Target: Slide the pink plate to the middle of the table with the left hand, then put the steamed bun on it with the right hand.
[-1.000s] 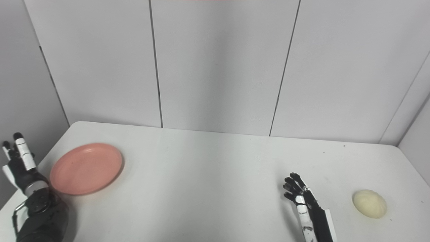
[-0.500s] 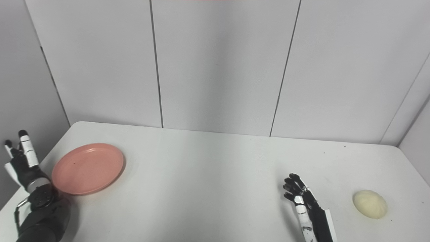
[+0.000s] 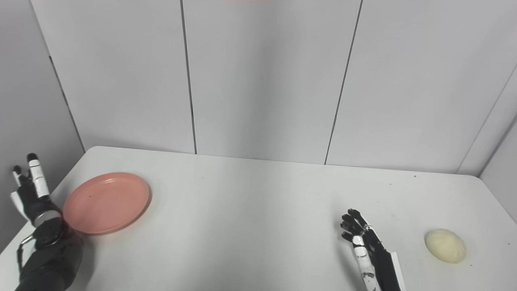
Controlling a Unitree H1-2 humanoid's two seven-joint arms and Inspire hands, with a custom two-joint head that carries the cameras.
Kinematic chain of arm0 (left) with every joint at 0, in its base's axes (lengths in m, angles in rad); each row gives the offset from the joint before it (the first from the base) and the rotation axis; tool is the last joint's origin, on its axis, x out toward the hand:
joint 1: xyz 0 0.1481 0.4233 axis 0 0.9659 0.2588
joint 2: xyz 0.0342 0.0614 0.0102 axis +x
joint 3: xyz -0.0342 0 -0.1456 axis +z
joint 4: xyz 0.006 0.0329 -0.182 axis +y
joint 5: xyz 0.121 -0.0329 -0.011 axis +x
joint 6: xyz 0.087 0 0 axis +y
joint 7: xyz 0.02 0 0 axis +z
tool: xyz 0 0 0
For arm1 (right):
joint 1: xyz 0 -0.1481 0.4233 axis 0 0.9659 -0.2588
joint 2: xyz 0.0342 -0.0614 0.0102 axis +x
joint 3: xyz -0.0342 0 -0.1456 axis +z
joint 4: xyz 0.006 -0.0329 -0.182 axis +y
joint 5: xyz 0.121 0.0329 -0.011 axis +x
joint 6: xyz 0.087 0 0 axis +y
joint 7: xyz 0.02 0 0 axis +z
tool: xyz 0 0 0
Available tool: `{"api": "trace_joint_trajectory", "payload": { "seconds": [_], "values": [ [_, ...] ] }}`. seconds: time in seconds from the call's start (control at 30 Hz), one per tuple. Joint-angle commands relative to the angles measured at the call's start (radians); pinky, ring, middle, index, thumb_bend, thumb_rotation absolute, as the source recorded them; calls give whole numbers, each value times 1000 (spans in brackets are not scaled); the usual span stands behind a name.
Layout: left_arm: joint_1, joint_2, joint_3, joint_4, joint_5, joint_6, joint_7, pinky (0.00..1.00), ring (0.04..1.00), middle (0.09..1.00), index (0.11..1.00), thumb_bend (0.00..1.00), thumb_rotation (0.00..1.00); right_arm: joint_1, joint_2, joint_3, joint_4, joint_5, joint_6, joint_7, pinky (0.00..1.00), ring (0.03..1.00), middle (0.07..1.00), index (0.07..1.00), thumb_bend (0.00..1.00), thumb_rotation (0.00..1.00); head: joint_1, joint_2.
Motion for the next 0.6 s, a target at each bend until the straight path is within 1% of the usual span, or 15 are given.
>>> {"api": "trace_joint_trajectory", "payload": {
  "seconds": [0.0,0.07,0.13,0.17,0.27,0.3,0.33,0.4,0.43,0.5,0.57],
  "values": [
    [3,9,-3,-30,-14,48,-11,965,901,887,991,706,813,39,2,-6,54,-1,-6,-6,797,818,822,834,335,863,0,1],
    [7,8,-2,-40,-15,52,-18,948,870,859,984,693,798,38,2,-7,56,1,-8,-5,799,818,823,834,340,858,1,2],
    [8,10,-12,-39,0,54,-16,927,853,870,990,674,791,38,4,-7,54,3,-8,-5,792,813,818,826,349,856,1,1],
    [8,12,-19,-40,11,57,-11,886,781,830,965,680,783,38,5,-7,53,4,-8,-5,794,816,821,825,338,847,1,1],
    [9,14,-30,-49,17,82,-8,866,737,804,964,684,778,39,6,-7,50,-2,-3,-8,786,811,817,823,341,843,0,2],
    [12,12,-35,-61,18,100,-9,857,709,784,972,690,772,40,6,-7,49,-2,-1,-8,787,812,818,825,343,846,0,3],
    [14,11,-38,-71,18,112,-8,794,663,745,966,691,756,40,5,-7,48,-2,1,-7,795,817,824,834,345,855,0,3],
    [21,13,-56,-94,27,153,-17,791,666,746,970,688,764,41,6,-7,46,-3,5,-8,798,818,824,834,350,857,-1,6],
    [27,15,-69,-112,35,184,-21,797,680,753,975,687,774,42,7,-8,45,-3,6,-9,798,817,823,832,349,856,-1,7],
    [41,17,-92,-155,49,250,-25,791,677,749,976,695,805,43,6,-7,44,-10,3,-11,795,813,817,827,340,850,-1,8],
    [48,18,-97,-179,42,289,-39,775,678,738,970,698,786,43,8,-8,43,-8,5,-11,792,812,818,826,339,848,-4,7]
  ]
}}
